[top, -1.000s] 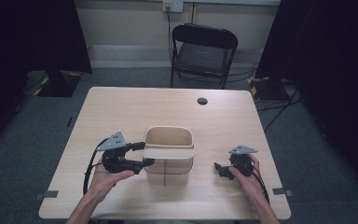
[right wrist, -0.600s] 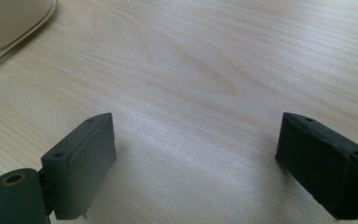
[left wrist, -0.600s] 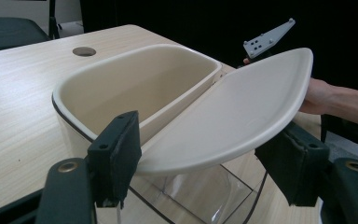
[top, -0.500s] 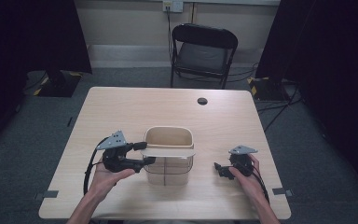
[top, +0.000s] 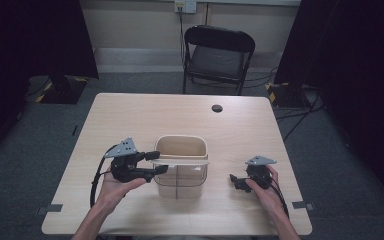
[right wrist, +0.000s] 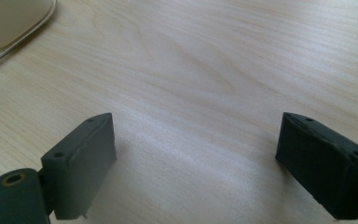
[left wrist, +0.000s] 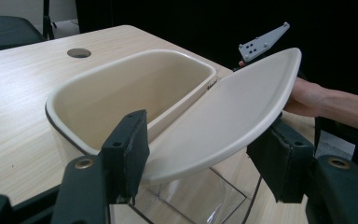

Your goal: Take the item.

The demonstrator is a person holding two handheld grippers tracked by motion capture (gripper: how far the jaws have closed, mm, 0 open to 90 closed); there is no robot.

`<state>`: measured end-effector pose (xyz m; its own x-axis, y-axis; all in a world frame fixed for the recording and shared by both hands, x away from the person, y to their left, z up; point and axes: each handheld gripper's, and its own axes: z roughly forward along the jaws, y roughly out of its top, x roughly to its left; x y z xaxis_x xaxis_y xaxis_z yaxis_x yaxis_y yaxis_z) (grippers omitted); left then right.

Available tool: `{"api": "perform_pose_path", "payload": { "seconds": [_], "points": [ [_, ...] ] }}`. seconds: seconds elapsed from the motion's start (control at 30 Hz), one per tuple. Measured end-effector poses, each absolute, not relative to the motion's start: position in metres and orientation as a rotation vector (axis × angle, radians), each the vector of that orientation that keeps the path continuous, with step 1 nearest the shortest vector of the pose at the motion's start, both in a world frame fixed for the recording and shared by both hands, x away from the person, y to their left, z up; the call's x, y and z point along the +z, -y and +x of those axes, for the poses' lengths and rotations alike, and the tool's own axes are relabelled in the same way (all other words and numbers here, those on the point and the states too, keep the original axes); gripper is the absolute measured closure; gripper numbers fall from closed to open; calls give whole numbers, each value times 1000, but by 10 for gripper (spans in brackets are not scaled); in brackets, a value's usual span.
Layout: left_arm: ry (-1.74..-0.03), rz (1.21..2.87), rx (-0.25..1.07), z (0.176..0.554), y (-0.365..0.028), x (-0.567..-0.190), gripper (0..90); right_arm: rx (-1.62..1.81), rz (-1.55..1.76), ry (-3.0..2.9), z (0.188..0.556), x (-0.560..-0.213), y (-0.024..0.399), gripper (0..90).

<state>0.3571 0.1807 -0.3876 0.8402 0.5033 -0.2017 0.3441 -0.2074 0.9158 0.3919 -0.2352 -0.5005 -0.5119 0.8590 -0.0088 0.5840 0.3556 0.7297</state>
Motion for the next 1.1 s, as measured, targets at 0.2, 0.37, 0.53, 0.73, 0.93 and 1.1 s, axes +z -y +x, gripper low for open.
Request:
{"api": "perform_pose_path", "payload": {
  "seconds": [0.2, 0.37, 0.53, 0.73, 0.93, 1.1],
  "points": [
    [-643, 1823, 160, 358, -181, -388, 394, 961, 1263, -2233, 392, -501, 235, 111],
    [-643, 1818, 157, 359, -181, -387, 409, 960, 1263, -2231, 392, -501, 235, 111],
    [-644, 1823, 153, 359, -180, -386, 420, 960, 1263, -2231, 392, -501, 235, 111],
    [-634, 1830, 167, 358, -178, -383, 435, 960, 1263, -2231, 392, -501, 235, 111],
    [-632, 1831, 165, 361, -178, -381, 447, 960, 1263, -2232, 392, -501, 235, 111],
    [-633, 1826, 156, 361, -178, -380, 454, 960, 1263, -2232, 392, -501, 235, 111]
  ]
}}
